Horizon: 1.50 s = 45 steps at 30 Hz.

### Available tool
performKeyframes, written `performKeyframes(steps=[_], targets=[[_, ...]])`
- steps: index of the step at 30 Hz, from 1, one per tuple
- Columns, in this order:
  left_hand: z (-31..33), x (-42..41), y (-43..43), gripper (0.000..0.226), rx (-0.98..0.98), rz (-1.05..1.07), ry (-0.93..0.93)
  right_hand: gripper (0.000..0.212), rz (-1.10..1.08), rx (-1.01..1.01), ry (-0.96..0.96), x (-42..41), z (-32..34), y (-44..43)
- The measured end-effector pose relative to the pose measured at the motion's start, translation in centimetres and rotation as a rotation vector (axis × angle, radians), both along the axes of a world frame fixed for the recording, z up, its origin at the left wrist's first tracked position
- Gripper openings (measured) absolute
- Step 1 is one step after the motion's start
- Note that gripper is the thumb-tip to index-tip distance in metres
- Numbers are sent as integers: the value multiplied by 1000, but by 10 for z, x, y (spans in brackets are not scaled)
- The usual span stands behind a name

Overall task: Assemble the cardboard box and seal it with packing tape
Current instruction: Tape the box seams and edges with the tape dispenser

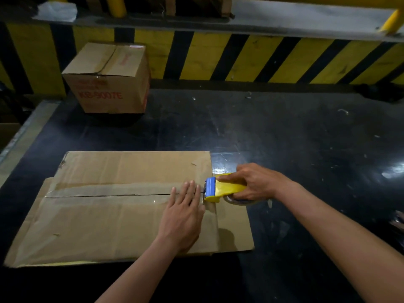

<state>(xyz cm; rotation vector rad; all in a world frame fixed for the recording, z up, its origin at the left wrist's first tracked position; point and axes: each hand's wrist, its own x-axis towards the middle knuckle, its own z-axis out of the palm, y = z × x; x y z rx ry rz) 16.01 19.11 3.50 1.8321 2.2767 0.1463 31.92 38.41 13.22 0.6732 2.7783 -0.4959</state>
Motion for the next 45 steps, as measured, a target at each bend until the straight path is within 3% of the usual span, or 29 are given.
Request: performKeyframes(steps=[21, 30, 37, 40, 42, 45], targets=[[3, 22, 17, 63, -86, -54, 81, 59, -13, 2, -21, 33, -4, 13], [4, 22, 16, 62, -97, -47, 85, 58, 54, 103, -130, 8, 8, 6], [11, 22, 16, 70, -114, -58, 39, 54, 28, 28, -207, -15, 16, 15], [8, 20, 16, 62, -108, -55, 35, 52, 44, 24, -319, -18, 10, 5], [9, 17, 15, 62, -103, -58, 27, 49, 6, -23, -346, -13, -7, -6], [14, 13, 16, 61, -88, -83, 9, 50, -202, -89, -196, 0, -11, -14]])
